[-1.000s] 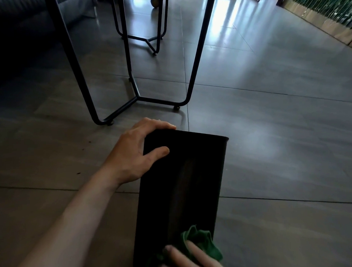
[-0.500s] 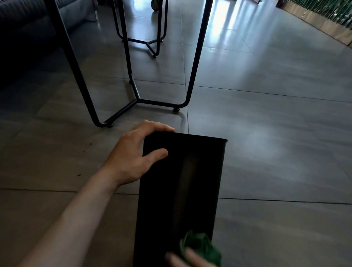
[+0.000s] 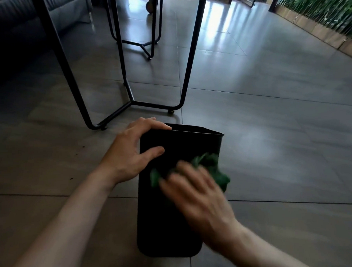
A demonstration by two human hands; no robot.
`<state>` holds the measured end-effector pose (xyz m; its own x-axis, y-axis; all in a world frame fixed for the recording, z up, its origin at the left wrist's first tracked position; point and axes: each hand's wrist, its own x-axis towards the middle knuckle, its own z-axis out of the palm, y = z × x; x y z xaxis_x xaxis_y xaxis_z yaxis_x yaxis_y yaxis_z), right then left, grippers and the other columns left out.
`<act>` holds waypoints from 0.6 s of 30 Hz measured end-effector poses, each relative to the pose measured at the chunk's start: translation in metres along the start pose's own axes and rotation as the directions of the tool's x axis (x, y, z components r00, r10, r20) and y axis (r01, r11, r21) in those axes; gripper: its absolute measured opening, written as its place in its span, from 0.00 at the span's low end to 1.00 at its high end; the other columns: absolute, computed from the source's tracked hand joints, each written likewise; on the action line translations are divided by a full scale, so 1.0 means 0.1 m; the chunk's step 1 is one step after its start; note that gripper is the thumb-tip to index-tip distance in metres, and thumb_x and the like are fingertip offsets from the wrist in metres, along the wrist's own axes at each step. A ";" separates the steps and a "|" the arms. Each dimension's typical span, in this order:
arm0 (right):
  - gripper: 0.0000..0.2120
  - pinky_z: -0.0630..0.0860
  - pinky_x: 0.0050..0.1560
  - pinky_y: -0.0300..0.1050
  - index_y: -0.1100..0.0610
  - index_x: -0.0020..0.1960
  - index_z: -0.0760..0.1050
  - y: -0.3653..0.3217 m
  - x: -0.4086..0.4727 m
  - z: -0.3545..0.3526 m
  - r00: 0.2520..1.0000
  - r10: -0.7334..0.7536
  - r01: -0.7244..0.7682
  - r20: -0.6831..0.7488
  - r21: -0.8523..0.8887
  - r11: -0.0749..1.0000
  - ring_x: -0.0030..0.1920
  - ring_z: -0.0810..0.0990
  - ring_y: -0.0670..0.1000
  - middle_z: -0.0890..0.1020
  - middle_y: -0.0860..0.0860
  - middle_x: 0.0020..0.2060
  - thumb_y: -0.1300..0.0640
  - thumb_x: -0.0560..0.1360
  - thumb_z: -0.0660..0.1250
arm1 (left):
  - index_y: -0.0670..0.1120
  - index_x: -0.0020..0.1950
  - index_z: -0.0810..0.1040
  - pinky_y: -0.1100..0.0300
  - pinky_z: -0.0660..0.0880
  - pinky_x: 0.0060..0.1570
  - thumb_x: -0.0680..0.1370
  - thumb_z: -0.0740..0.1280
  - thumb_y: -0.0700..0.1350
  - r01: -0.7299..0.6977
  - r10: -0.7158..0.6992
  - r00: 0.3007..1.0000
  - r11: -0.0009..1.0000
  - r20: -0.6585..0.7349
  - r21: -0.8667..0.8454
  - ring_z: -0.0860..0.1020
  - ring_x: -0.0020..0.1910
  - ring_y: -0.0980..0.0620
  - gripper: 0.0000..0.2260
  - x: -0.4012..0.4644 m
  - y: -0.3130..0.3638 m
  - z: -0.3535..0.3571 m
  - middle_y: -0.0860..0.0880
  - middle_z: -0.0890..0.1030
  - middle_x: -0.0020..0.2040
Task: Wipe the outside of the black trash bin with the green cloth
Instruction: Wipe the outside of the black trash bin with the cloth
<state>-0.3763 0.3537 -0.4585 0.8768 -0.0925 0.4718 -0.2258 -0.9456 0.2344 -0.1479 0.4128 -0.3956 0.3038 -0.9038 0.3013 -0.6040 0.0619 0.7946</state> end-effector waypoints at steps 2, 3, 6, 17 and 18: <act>0.15 0.76 0.68 0.54 0.48 0.67 0.78 -0.22 -0.40 0.11 0.942 -0.300 0.308 0.148 -0.030 0.951 0.69 0.78 0.56 0.81 0.47 0.62 0.55 0.83 0.61 | 0.59 0.63 0.79 0.64 0.62 0.72 0.74 0.76 0.41 0.017 -0.017 1.000 1.000 0.002 0.002 0.67 0.74 0.65 0.21 -0.01 0.00 0.00 0.58 0.77 0.65; 0.16 0.77 0.68 0.51 0.47 0.67 0.77 -0.26 -0.52 0.11 0.898 -0.381 0.399 0.221 -0.040 0.916 0.68 0.79 0.53 0.81 0.45 0.61 0.57 0.85 0.57 | 0.60 0.63 0.78 0.66 0.61 0.71 0.74 0.75 0.42 0.019 -0.019 1.000 1.000 0.008 0.001 0.65 0.74 0.66 0.21 -0.02 0.00 0.01 0.59 0.77 0.65; 0.18 0.76 0.67 0.53 0.48 0.68 0.77 -0.11 -0.38 0.06 0.935 -0.330 0.335 0.133 -0.018 0.942 0.69 0.78 0.56 0.82 0.48 0.62 0.58 0.87 0.53 | 0.58 0.64 0.78 0.65 0.61 0.72 0.75 0.75 0.42 0.007 -0.007 1.000 0.999 0.010 0.032 0.63 0.76 0.65 0.20 -0.01 -0.02 0.03 0.58 0.77 0.67; 0.15 0.75 0.71 0.55 0.49 0.65 0.78 -0.15 -0.51 0.13 0.948 -0.301 0.303 0.104 -0.005 0.953 0.71 0.75 0.58 0.81 0.48 0.63 0.57 0.87 0.56 | 0.60 0.64 0.77 0.67 0.60 0.69 0.76 0.74 0.45 0.004 -0.005 1.000 0.998 0.015 0.068 0.63 0.76 0.64 0.20 0.04 -0.06 0.04 0.59 0.76 0.66; 0.16 0.74 0.73 0.54 0.48 0.64 0.79 -0.15 -0.58 0.11 0.923 -0.352 0.358 0.154 -0.011 0.934 0.71 0.76 0.56 0.81 0.47 0.63 0.57 0.87 0.54 | 0.60 0.65 0.77 0.68 0.59 0.68 0.76 0.74 0.45 0.003 -0.005 1.000 0.997 0.021 0.073 0.63 0.76 0.64 0.20 0.04 -0.06 0.04 0.60 0.76 0.66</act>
<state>-0.4193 0.3697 -0.4987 0.9544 0.1995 0.2219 0.0985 -0.9126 0.3969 -0.1463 0.4071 -0.4010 0.2912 -0.9127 0.2865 -0.6550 0.0280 0.7551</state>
